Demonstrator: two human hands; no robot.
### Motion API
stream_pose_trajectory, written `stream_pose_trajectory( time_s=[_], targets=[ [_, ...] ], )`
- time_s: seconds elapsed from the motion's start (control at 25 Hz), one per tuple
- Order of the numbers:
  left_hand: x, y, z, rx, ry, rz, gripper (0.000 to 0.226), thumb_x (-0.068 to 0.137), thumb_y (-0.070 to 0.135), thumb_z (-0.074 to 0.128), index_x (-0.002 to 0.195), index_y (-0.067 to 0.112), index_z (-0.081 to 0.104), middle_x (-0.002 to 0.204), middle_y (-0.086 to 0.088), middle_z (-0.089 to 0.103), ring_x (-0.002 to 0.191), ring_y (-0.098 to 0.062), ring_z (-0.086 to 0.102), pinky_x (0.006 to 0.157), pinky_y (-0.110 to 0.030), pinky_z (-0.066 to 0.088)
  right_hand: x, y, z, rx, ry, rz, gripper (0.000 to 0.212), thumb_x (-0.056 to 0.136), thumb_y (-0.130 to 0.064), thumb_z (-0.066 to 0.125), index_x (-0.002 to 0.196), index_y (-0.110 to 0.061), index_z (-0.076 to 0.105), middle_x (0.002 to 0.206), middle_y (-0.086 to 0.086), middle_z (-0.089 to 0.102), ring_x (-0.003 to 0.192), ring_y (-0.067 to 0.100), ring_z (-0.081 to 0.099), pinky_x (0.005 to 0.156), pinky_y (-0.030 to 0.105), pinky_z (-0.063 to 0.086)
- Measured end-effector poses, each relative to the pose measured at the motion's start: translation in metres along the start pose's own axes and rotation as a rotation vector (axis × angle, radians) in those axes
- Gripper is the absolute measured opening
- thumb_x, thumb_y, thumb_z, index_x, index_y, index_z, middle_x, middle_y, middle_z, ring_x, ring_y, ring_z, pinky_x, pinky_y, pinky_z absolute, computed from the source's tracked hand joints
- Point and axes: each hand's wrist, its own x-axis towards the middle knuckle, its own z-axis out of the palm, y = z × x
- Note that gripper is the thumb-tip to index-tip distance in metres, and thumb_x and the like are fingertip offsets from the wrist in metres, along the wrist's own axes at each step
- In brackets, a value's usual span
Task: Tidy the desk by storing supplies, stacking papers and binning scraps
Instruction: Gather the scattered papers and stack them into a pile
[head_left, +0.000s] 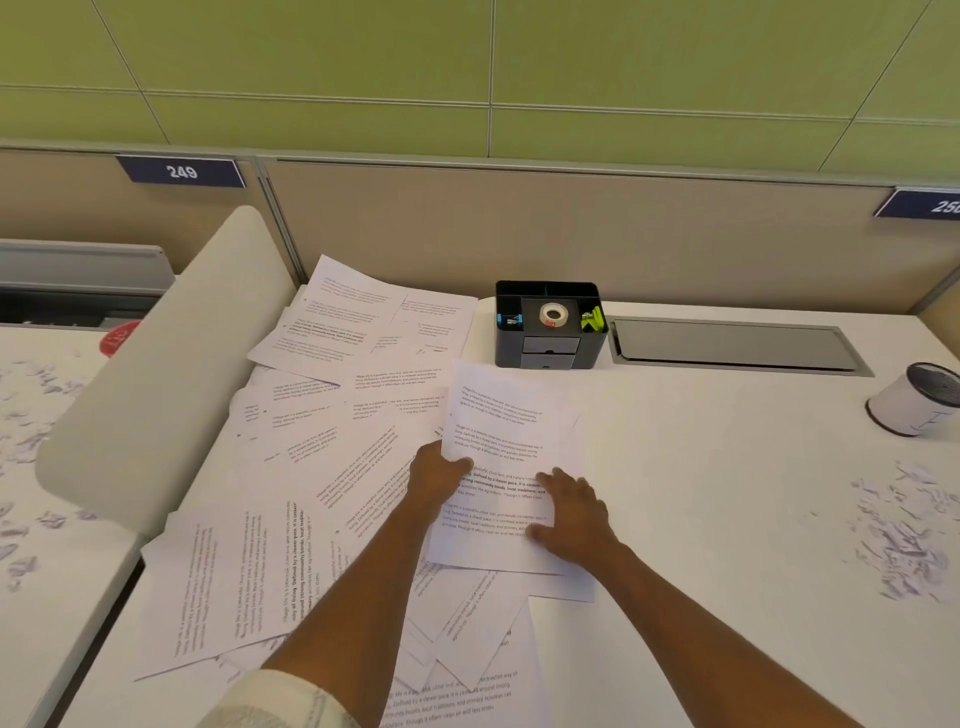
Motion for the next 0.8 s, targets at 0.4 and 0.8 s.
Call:
stream_pose_trajectory(
  time_s=[0.4,0.8],
  targets=[
    [-0.038,0.016,-0.02,-0.273,-0.214,0.124,0.045,0.079,0.033,0.083,0.118,0.017,0.068,0.106,-0.004,0.077,0.094,-0.028,0.075,0.084,-0.048,0.061,0.005,0.011,-0.052,1.123,0.228,-0.035,0.051,0.079,-0.024,0.081,0.124,-0.017,0.058,0.122,0.003,0.068,0.105,0.02,0.068,0.089,0.036,0.056],
    [-0.065,0.024,-0.007,-0.324,-0.184,0.283,0.047,0.072,0.034,0.084,0.115,0.023,0.07,0.112,-0.001,0.076,0.101,-0.023,0.073,0.079,-0.034,0.061,-0.016,0.02,-0.073,1.289,0.279,-0.248,0.032,0.08,-0.017,0.08,0.11,-0.019,0.069,0.104,0.002,0.076,0.09,0.02,0.074,0.071,0.028,0.059]
  ],
)
